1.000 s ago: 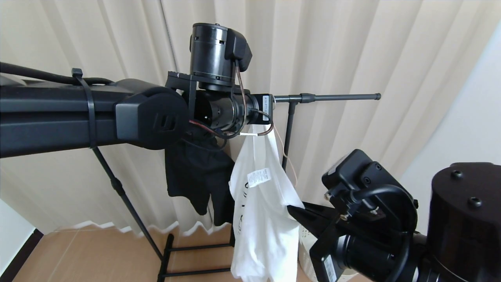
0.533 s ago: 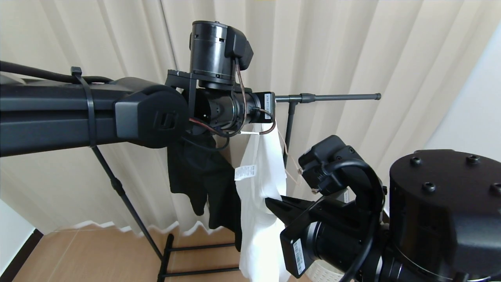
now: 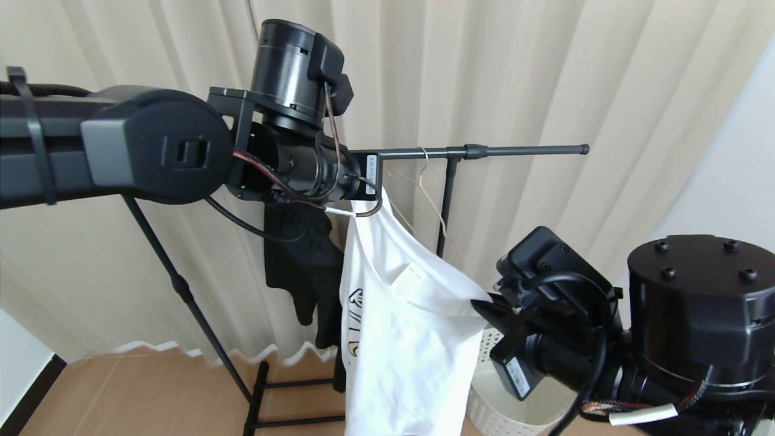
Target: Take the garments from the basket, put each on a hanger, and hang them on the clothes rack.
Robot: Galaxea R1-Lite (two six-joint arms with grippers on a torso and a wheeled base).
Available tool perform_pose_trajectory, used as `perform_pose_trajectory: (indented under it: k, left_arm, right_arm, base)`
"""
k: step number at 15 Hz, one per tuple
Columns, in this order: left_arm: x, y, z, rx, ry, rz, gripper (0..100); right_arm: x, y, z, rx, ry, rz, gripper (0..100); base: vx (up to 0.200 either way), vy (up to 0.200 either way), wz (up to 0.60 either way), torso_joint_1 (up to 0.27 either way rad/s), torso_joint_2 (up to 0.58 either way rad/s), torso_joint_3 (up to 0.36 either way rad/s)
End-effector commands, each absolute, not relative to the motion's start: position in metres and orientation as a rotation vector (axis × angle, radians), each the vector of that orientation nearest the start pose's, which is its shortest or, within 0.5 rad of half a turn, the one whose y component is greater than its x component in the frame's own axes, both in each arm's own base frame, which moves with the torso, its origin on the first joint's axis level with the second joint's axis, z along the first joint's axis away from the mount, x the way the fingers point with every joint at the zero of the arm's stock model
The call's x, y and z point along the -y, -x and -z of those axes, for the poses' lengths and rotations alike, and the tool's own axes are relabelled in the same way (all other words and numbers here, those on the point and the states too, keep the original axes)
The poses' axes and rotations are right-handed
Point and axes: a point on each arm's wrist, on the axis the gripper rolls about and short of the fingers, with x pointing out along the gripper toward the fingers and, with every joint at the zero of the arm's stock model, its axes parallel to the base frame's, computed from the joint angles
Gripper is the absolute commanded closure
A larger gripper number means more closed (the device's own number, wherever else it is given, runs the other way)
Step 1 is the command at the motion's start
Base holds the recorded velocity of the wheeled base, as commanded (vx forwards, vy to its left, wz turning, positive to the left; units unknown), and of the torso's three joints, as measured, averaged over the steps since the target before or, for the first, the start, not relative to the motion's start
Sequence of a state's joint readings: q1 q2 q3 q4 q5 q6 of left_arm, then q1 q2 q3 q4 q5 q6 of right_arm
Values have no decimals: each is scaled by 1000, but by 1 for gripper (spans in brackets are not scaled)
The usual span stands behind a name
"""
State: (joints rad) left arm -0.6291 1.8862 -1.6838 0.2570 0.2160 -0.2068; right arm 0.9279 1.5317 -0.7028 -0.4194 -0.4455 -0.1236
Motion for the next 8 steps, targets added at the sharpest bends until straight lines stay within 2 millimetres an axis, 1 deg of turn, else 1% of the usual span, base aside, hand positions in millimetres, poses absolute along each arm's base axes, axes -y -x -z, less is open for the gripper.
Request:
perform_pose_trajectory:
  k: [1, 3, 4, 5, 6, 8]
  left_arm:
    - [193, -279, -288, -482, -23, 334, 100]
    - [183, -261, -270, -552, -105, 342, 100]
    - [177, -242, -257, -588, -180, 371, 100]
    - [175, -236, -254, -596, -196, 383, 100]
    - [176, -221, -243, -634, -229, 412, 100]
    - [175, -200, -225, -690, -277, 456, 100]
  right_arm:
    - [-173, -178, -180, -307, 404, -388, 100]
    - [-166, -186, -181, -313, 400, -342, 100]
    - [-167, -189, -181, -311, 398, -328, 100]
    - [-169, -192, -182, -310, 396, -323, 100]
    - [-175, -209, -182, -285, 372, -272, 100]
    - [-189, -228, -181, -204, 314, -217, 100]
  base:
    - [0, 0, 0, 0, 0, 0]
    - [0, 0, 0, 0, 0, 0]
    - [0, 0, 0, 0, 0, 0]
    - [0, 0, 0, 0, 0, 0]
    - [0, 0, 0, 0, 0, 0]
    - [0, 0, 0, 0, 0, 0]
